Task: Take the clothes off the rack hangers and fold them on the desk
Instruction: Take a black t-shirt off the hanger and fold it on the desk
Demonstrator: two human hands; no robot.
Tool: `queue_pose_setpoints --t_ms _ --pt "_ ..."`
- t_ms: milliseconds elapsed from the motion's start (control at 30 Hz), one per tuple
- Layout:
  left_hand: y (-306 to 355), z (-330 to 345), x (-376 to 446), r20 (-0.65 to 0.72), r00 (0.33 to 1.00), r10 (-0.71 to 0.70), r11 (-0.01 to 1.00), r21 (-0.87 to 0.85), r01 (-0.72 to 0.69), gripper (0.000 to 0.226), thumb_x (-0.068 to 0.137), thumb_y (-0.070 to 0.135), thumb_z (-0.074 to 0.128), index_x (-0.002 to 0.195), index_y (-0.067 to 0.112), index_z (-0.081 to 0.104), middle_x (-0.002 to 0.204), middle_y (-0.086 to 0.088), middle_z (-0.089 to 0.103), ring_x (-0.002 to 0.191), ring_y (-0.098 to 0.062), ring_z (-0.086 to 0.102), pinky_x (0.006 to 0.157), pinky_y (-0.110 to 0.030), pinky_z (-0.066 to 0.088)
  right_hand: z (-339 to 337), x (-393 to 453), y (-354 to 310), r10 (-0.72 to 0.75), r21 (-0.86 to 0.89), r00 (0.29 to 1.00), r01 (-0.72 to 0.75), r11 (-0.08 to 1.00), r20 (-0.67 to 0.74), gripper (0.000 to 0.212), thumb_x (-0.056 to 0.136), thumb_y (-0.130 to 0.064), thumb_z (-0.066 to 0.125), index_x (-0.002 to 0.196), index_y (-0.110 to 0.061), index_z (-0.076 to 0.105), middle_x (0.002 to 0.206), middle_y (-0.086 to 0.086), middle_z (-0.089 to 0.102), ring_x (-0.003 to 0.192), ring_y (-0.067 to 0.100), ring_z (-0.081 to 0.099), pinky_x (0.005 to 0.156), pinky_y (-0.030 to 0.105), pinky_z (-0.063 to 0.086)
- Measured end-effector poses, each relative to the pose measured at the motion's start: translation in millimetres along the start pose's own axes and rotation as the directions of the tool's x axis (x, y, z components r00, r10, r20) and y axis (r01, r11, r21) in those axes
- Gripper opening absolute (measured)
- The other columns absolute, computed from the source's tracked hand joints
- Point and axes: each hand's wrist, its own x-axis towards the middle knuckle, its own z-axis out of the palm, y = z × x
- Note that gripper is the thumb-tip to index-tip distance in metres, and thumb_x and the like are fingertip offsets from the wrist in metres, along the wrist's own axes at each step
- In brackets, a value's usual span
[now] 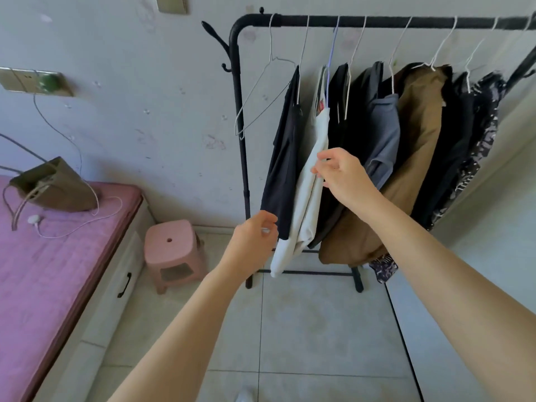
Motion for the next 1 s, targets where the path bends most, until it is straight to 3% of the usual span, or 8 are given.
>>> queue_pose_setpoints --t_ms 200,367,433,500,667,733,900,1000 --pt "49.9 -8.8 96.5 -0.036 0.994 0.105 0.994 0.037 -0.103 0.035 0.099 0.021 0.048 0.134 0.022 0.049 0.116 0.006 0.052 0.096 -0.012 0.051 0.079 -0.027 0.046 -23.7 102.3 -36.2 0.03 0.197 0.999 -0.026 0.98 -0.021 0.036 0.096 -0.014 0.048 0.131 -0.006 0.049 0.101 0.006 0.065 0.09 0.014 0.061 0.09 0.033 0.054" --pt "85.7 -1.6 173.1 -0.14 0.974 0.178 0.984 0.054 -0.172 0.044 0.1 0.025 0.047 0.143 0.021 0.039 0.145 0.002 0.042 0.124 -0.016 0.047 0.09 -0.025 0.037 -35.1 184.6 -47.8 0.06 0.286 0.998 -0.057 0.957 -0.003 0.035 0.095 -0.003 0.042 0.119 0.021 0.044 0.087 0.011 0.053 0.081 0.023 0.051 0.084 0.033 0.052" --pt "95.4 1.9 198.8 -0.167 0.972 0.167 0.986 0.037 -0.163 0.047 0.1 0.024 0.046 0.145 0.02 0.034 0.147 0.001 0.039 0.126 -0.016 0.045 0.089 -0.024 0.033 -35.9 214.5 -49.2 0.129 0.359 0.99 -0.138 0.923 0.049 0.017 0.095 -0.004 0.045 0.093 0.007 0.056 0.087 0.011 0.054 0.082 0.024 0.055 0.089 0.036 0.054" --pt "103.4 6.3 225.8 -0.212 0.968 0.132 0.991 -0.004 -0.136 0.048 0.1 0.025 0.047 0.146 0.021 0.032 0.145 0.001 0.041 0.125 -0.017 0.046 0.087 -0.024 0.034 -37.9 247.9 -50.5 0.175 0.412 0.979 -0.203 0.888 0.104 0.014 0.095 -0.006 0.047 0.082 -0.008 0.052 0.086 0.01 0.055 0.083 0.025 0.057 0.09 0.038 0.055" --pt "104.9 15.7 261.9 -0.227 0.972 0.055 0.993 -0.085 -0.076 0.052 0.1 0.025 0.048 0.148 0.023 0.027 0.15 -0.001 0.04 0.131 -0.021 0.045 0.103 -0.035 0.042 -33.9 315.2 -43.1 0.207 0.427 0.96 -0.27 0.863 0.188 0.011 0.096 -0.009 0.048 0.107 -0.007 0.048 0.098 0.011 0.055 0.09 0.028 0.06 0.09 0.039 0.054" --pt "103.9 16.9 270.9 -0.214 0.975 0.055 0.995 -0.068 -0.071 0.052 0.1 0.02 0.047 0.148 0.025 0.027 0.147 -0.002 0.044 0.125 -0.023 0.051 0.101 -0.038 0.046 -30.4 331.2 -43.1 0.217 0.483 0.94 -0.323 0.813 0.263 0.009 0.097 -0.01 0.047 0.102 -0.006 0.052 0.105 0.015 0.055 0.088 0.03 0.059 0.087 0.04 0.054" --pt "101.4 9.6 285.5 -0.156 0.987 0.031 1.0 0.0 -0.031 0.049 0.1 0.011 0.038 0.145 0.029 0.032 0.111 -0.001 0.057 0.069 -0.021 0.061 0.06 -0.032 0.053 -25.6 350.6 -45.8 0.224 0.603 0.901 -0.417 0.68 0.37 0.008 0.098 -0.009 0.044 0.103 -0.005 0.05 0.101 0.018 0.06 0.082 0.031 0.066 0.068 0.039 0.057" --pt "99.2 -1.0 288.7 -0.123 0.992 0.029 0.999 0.029 -0.026 0.048 0.101 0.012 0.036 0.145 0.03 0.033 0.109 -0.003 0.062 0.065 -0.018 0.059 0.058 -0.032 0.053 -26.2 352.4 -51.0 0.211 0.605 0.91 -0.397 0.69 0.357 0.007 0.097 -0.007 0.045 0.1 -0.006 0.05 0.099 0.017 0.059 0.08 0.029 0.067 0.067 0.039 0.057"
